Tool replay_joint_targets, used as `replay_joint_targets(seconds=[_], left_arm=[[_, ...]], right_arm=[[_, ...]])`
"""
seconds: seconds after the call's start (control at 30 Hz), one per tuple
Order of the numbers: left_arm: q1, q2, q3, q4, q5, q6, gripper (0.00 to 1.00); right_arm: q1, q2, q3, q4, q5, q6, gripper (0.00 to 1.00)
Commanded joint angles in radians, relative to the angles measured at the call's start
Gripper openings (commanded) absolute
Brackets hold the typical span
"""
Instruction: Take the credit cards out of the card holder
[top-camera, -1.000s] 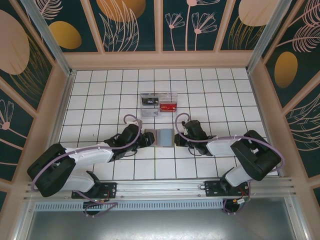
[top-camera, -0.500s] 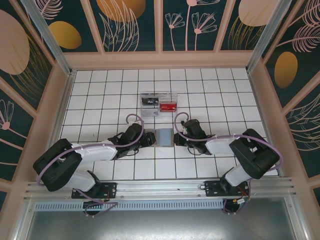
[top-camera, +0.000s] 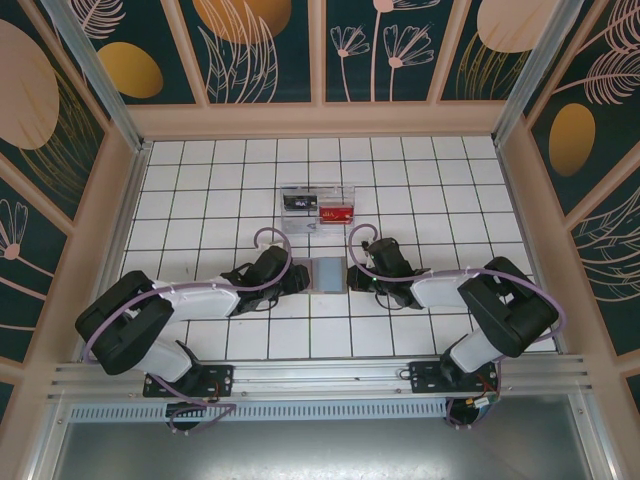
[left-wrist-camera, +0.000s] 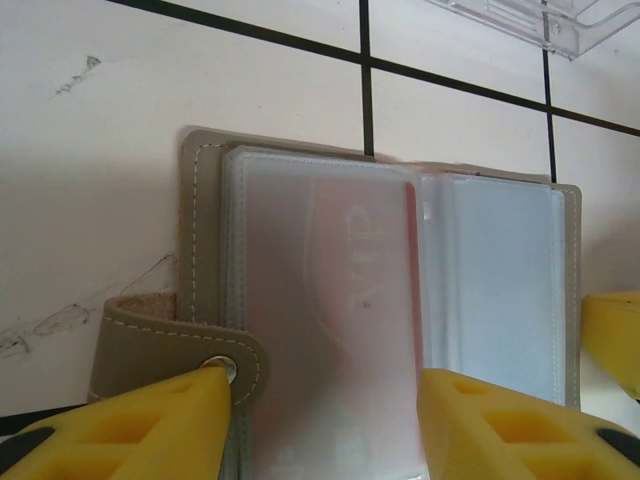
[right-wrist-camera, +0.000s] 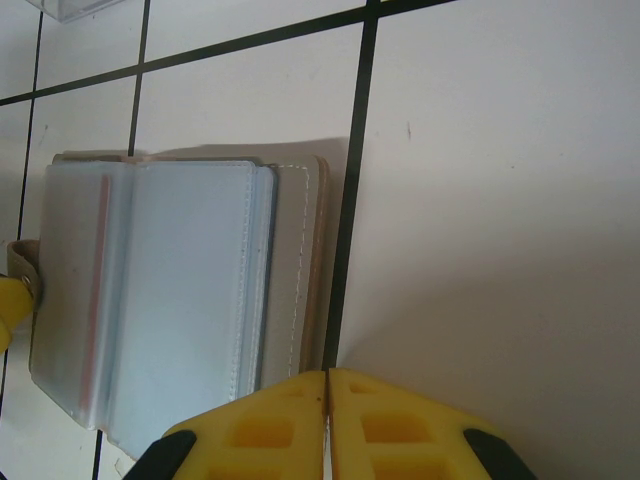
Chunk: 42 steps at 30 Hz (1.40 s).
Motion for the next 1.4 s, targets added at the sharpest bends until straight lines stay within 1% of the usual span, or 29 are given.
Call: replay_joint_targets(seconds=[0.0, 0.33, 0.8, 0.97, 1.23, 1.37], left_arm=[[-0.009, 0.021, 0.022, -0.002, 0.016, 0.001, 0.53], [-0.027, 0.047, 0.042, 0.043, 0.075, 0.014, 0.54], [-0.049, 0.066, 0.083, 0.046, 0.098, 0.029, 0.55], [-0.050, 0.033, 0.075, 0.027, 0.063, 0.022, 0.56], [-0.051, -0.047, 0.036, -0.064, -0.026, -0.006, 0.56], [-0.051, -0.042, 0.020, -0.071, -0.029, -0.012, 0.56]], right_arm=[[-0.004, 0.026, 0.024, -0.005, -0.017, 0.001, 0.10], [-0.003, 0.038, 0.031, -0.005, -0.023, -0.001, 0.10], [-0.003, 0.049, 0.037, -0.008, -0.025, -0.003, 0.10], [-0.003, 0.050, 0.038, -0.009, -0.023, -0.004, 0.10], [-0.003, 0.057, 0.041, -0.010, -0.023, -0.004, 0.10], [-0.003, 0.056, 0.041, -0.011, -0.023, -0.004, 0.10]])
